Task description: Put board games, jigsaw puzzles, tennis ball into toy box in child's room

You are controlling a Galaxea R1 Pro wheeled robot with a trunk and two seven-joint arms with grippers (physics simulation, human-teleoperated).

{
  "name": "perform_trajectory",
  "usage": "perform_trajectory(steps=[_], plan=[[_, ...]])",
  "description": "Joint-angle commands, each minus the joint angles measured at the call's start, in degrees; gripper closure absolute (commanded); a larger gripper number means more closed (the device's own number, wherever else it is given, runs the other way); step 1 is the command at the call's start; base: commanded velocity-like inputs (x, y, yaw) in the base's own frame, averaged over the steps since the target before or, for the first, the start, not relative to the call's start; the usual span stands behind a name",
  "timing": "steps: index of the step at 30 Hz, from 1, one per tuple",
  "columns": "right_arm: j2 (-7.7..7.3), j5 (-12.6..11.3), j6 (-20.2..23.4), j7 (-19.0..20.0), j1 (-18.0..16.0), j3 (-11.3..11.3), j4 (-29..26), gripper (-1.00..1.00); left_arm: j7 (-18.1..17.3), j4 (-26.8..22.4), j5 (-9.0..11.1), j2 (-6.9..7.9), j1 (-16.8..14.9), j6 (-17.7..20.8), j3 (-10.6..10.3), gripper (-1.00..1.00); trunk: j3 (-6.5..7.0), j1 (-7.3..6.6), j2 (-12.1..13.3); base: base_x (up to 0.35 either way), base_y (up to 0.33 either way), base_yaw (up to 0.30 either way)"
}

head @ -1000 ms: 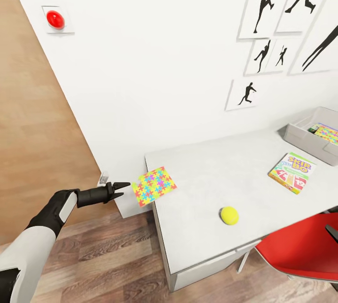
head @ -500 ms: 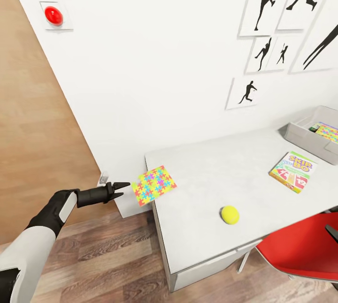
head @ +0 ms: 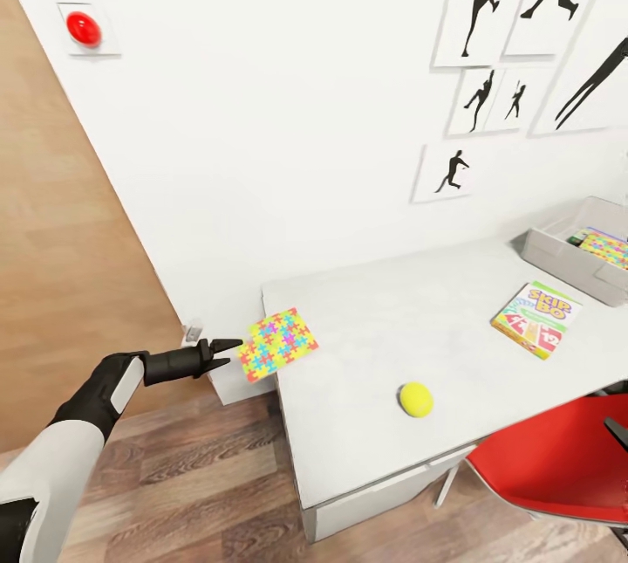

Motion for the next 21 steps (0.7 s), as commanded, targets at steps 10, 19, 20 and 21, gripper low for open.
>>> perform_trajectory(steps=[10,19,20,21], plan=[[-0.03,-0.33,0.48,-0.06,0.03,0.03,-0.01,-1.0,-0.19,0.01,0.11,0.09,-0.04,0.27,0.13,-1.0,-0.04,0.01,-0.03,0.0,-0.063,0.0],[-0.03,-0.33,0.48,-0.11,0.03,0.03,-0.01,-1.0,-0.19,0.01,0.12,0.11,-0.04,0.27,0.13,-1.0,-0.04,0.01,-0.03,0.033,0.01,0.0],[-0.03,-0.33,0.48,-0.12,0.03,0.03,-0.01,-1.0,-0.19,0.01,0.12,0.11,-0.04,0.27,0.13,-1.0,-0.04,0.01,-0.03,0.146,0.074,0.0],[-0.03,-0.33,0.48,-0.12,0.03,0.03,-0.01,-1.0,-0.19,0.01,0.12,0.11,-0.04,0.27,0.13,-1.0,-0.04,0.01,-0.03,0.147,0.07,0.0]])
